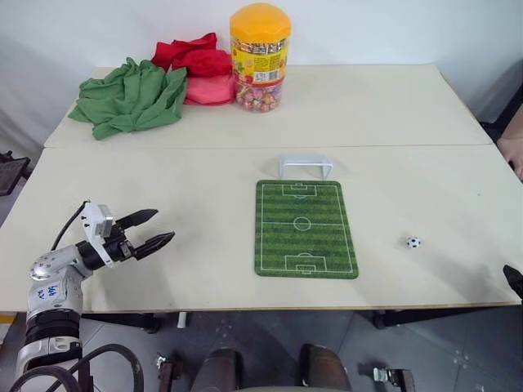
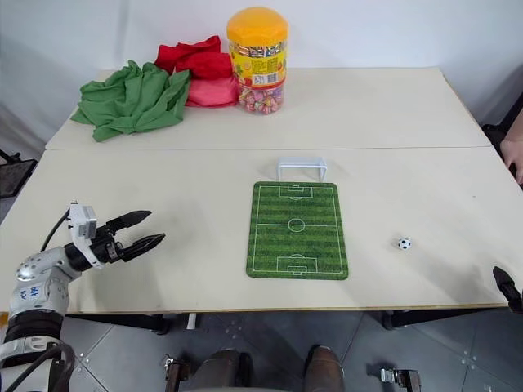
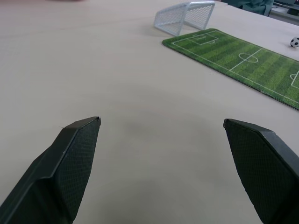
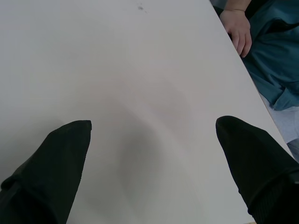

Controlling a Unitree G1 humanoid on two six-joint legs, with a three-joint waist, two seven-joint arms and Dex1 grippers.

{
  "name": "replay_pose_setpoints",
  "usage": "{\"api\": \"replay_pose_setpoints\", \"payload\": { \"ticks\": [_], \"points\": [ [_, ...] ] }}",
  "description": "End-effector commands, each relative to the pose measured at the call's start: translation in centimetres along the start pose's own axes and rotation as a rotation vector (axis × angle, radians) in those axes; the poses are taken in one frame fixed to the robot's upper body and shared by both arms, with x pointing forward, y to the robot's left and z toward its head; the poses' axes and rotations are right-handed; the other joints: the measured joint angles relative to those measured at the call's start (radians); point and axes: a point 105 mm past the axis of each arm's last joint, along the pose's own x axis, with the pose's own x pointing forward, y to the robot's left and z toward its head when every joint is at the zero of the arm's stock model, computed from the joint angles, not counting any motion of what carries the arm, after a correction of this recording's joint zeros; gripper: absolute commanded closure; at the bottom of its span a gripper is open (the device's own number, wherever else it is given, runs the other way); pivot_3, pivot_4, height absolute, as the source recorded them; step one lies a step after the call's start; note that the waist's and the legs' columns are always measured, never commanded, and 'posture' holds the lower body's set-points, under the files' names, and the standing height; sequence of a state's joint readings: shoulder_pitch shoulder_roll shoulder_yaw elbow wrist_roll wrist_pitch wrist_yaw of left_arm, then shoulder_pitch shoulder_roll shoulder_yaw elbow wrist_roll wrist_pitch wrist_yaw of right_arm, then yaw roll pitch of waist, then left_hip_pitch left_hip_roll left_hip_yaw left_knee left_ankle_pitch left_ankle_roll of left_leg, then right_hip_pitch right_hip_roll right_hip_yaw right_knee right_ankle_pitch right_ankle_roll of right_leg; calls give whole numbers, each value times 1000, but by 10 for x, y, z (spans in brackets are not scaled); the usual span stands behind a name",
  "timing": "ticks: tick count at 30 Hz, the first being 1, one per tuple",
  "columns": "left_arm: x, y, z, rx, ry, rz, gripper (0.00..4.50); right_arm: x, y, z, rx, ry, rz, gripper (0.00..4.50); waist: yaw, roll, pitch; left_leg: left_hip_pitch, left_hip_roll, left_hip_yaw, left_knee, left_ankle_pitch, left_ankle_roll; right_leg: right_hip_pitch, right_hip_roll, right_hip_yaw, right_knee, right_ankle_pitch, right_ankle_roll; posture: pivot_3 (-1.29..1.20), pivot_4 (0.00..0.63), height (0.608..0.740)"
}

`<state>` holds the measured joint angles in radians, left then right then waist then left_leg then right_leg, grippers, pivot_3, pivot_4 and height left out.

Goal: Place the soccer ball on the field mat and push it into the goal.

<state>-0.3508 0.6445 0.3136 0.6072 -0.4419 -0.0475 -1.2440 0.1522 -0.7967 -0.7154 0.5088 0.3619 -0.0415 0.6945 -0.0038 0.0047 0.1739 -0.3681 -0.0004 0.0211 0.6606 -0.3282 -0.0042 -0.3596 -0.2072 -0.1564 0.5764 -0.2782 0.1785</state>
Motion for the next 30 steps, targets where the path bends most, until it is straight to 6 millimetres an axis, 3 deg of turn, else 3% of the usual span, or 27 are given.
{"api": "replay_pose_setpoints", "payload": {
  "ticks": [1, 6, 11, 15, 19, 26, 30],
  "points": [
    [-4, 5, 11, 56, -3, -2, 0, -3, -4, 17, -29, -45, 2, 7, 0, 0, 0, 0, 0, 0, 0, 0, 0, 0, 0, 0, 0, 0, 0, 0, 150, 740],
    [-2, 13, 13, 26, 6, 36, 0, -2, -1, 27, -41, -61, 33, 7, 1, 0, 0, 0, 0, 0, 0, 0, 0, 0, 0, 0, 0, 0, 0, 0, 150, 740],
    [2, 9, 13, 71, 33, -21, 0, 3, 13, 53, -57, -97, 119, 7, 1, 0, 0, 0, 0, 0, 0, 0, 0, 0, 0, 0, 1, 0, 0, 0, 150, 740],
    [12, -6, 18, 75, 5, -181, 0, 7, 55, 79, -83, -68, 350, 7, 0, 0, 0, 0, 0, 0, 1, 0, 0, 0, 0, 0, 1, 0, 0, 0, 150, 740],
    [19, -25, 22, 145, -46, -371, 0, 8, 87, 88, -201, -4, 541, 7, 3, 0, 0, -1, 0, 0, 3, 0, 0, 0, 0, 0, 2, 0, 0, 0, 150, 740],
    [27, -60, 20, 222, -53, -589, 0, 17, 119, 100, -339, 46, 779, 7, 3, -1, 0, -2, 0, -1, 4, 0, 1, 0, 0, 0, 2, 0, 0, 0, 150, 740],
    [28, -68, 21, 249, -73, -622, 0, 22, 125, 94, -379, 79, 852, 7, 3, -1, 1, -2, 0, -1, 4, 0, 1, 0, 0, 0, 3, 0, 0, 0, 150, 740]
  ]
}}
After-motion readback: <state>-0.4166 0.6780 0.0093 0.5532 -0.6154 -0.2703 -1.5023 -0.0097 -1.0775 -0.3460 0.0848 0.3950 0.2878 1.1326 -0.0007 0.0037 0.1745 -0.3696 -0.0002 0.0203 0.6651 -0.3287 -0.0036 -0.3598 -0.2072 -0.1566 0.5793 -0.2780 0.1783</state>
